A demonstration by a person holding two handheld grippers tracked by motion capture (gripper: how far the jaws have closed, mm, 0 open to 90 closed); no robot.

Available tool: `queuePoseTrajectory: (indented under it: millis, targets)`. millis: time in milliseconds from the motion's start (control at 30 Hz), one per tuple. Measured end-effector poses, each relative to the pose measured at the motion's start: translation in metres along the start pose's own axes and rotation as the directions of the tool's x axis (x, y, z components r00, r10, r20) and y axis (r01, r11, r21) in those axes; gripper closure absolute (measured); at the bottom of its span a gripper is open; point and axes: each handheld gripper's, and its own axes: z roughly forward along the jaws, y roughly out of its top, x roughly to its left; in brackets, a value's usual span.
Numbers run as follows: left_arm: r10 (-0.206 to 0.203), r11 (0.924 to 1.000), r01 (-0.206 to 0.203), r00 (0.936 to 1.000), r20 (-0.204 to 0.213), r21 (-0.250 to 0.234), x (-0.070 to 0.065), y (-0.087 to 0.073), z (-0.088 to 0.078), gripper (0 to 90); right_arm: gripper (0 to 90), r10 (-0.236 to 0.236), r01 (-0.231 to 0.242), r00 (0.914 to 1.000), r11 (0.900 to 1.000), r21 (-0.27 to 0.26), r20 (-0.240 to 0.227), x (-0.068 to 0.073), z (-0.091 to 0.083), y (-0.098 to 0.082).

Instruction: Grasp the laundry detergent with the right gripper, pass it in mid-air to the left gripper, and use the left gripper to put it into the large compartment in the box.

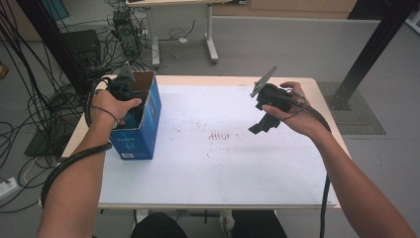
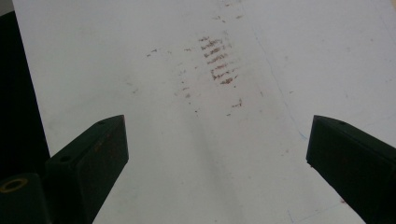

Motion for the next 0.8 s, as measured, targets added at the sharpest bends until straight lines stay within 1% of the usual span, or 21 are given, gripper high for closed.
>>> queuePoseTrajectory:
  millis: [400,667,767,800]
  targets:
    - [0.001,1.0,-0.001,1.0,0.0,0.001,-0.0001,0.0001,0.0,37.1,5.7,0.004,-0.004,1.0,1.0,0.0,0.001,0.0006,0.0003,-0.0002]
    - [0.002,1.0,-0.002,1.0,0.002,-0.003,0.0009,-0.0005,-0.0001,37.0,5.7,-0.002,0.002,1.0,1.0,0.002,-0.004,0.0013,0.0005,-0.0001]
    - [0.002,1.0,-0.002,1.0,0.002,-0.009,0.0005,-0.0009,-0.0005,36.3,5.7,-0.004,0.004,1.0,1.0,0.0,-0.003,0.0018,-0.0008,-0.0001]
    - [0.002,0.9998,-0.002,1.0,0.006,-0.017,0.0,-0.0012,-0.0014,35.3,5.7,-0.003,0.003,1.0,1.0,-0.001,-0.003,0.002,-0.0011,-0.0001]
